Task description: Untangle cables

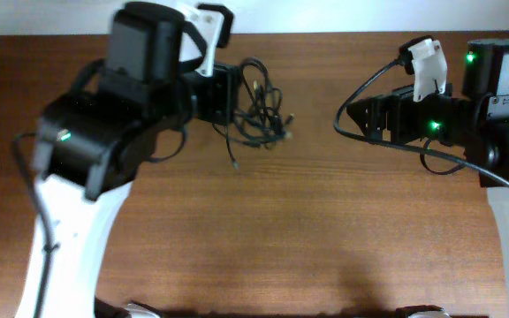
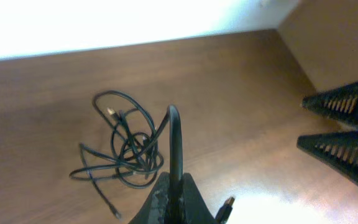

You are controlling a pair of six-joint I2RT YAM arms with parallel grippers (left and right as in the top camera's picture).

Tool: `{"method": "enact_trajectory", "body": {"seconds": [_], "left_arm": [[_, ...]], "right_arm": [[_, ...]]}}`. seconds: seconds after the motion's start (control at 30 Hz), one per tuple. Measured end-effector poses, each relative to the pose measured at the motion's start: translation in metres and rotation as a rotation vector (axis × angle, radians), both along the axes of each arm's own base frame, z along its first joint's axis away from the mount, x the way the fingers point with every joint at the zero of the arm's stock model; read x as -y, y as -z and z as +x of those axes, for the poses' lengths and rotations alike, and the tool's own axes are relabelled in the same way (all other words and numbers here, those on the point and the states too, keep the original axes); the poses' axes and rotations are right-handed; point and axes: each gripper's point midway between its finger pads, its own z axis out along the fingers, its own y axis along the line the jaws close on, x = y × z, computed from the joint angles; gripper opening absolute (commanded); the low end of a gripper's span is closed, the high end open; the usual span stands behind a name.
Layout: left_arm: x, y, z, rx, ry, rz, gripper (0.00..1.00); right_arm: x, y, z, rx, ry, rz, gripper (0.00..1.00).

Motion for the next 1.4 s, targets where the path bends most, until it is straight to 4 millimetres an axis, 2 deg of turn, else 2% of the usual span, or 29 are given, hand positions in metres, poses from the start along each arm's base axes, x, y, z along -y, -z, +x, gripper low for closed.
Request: {"method": "enact_trajectory", "body": {"seconds": [0.03,0.07,0.1,0.13,0.2,0.23,0.33,0.4,0.5,0.6,0.67,0.8,0.9,0.93,1.07,1.13,1.17,1.27,1.33,1.4], "left_arm": [[-0.006,-0.019,-0.002,0.057,-0.017,-0.003,0.0],[-0.012,-0.037,-0.008,0.106,-0.031,-0.009,0.06],[-0.015,-0.052,-0.012,0.149,-0.038,-0.017,0.07],[-0.02,-0.071,-0.018,0.209,-0.046,-0.031,0.05],[-0.026,-0.095,-0.026,0.278,-0.056,-0.057,0.01],[-0.029,-0.103,-0.029,0.299,-0.064,-0.062,0.01],[-0.047,-0.125,-0.031,0.381,-0.152,-0.057,0.04],[-0.057,-0.142,-0.035,0.44,-0.199,-0.067,0.04],[-0.07,-0.164,-0.038,0.517,-0.262,-0.085,0.07],[-0.089,-0.19,-0.037,0.612,-0.37,-0.104,0.06],[-0.1,-0.207,-0.036,0.675,-0.44,-0.126,0.06],[-0.107,-0.221,-0.037,0.725,-0.479,-0.152,0.06],[-0.108,-0.222,-0.037,0.727,-0.486,-0.151,0.06],[-0.108,-0.22,-0.036,0.72,-0.484,-0.146,0.06],[-0.105,-0.209,-0.035,0.683,-0.467,-0.123,0.06],[-0.101,-0.207,-0.032,0.677,-0.453,-0.123,0.07],[-0.093,-0.205,-0.027,0.671,-0.421,-0.129,0.07],[-0.071,-0.191,-0.003,0.631,-0.356,-0.124,0.06],[-0.052,-0.188,0.008,0.619,-0.285,-0.152,0.06],[-0.042,-0.189,0.008,0.61,-0.238,-0.191,0.07]], "right_arm": [[-0.002,0.001,0.0,-0.007,-0.011,0.011,0.95],[-0.004,0.002,-0.001,-0.015,-0.017,0.017,0.95],[-0.005,0.004,-0.002,-0.026,-0.023,0.022,0.95],[-0.006,0.007,-0.001,-0.041,-0.027,0.024,0.95],[-0.017,0.018,0.002,-0.075,-0.058,0.024,0.95],[-0.024,0.023,0.002,-0.092,-0.079,0.022,0.95],[-0.065,0.047,0.004,-0.154,-0.189,0.013,0.95],[-0.082,0.055,0.006,-0.161,-0.231,0.008,0.95],[-0.1,0.072,0.01,-0.195,-0.271,-0.001,0.95],[-0.112,0.087,0.01,-0.228,-0.302,-0.014,0.95],[-0.124,0.089,0.006,-0.21,-0.354,-0.03,0.95],[-0.154,0.073,0.004,-0.068,-0.498,-0.006,0.95],[-0.188,0.053,0.0,0.083,-0.636,0.038,0.95],[-0.21,0.048,-0.006,0.169,-0.72,0.036,0.95],[-0.258,0.047,-0.016,0.303,-0.851,0.049,0.91],[-0.274,0.045,-0.018,0.351,-0.882,0.06,0.88],[-0.281,0.044,-0.02,0.371,-0.898,0.068,0.87],[-0.287,0.043,-0.019,0.393,-0.903,0.073,0.76],[-0.289,0.038,-0.015,0.434,-0.902,0.078,0.64],[-0.29,0.038,-0.014,0.439,-0.904,0.076,0.04]]}}
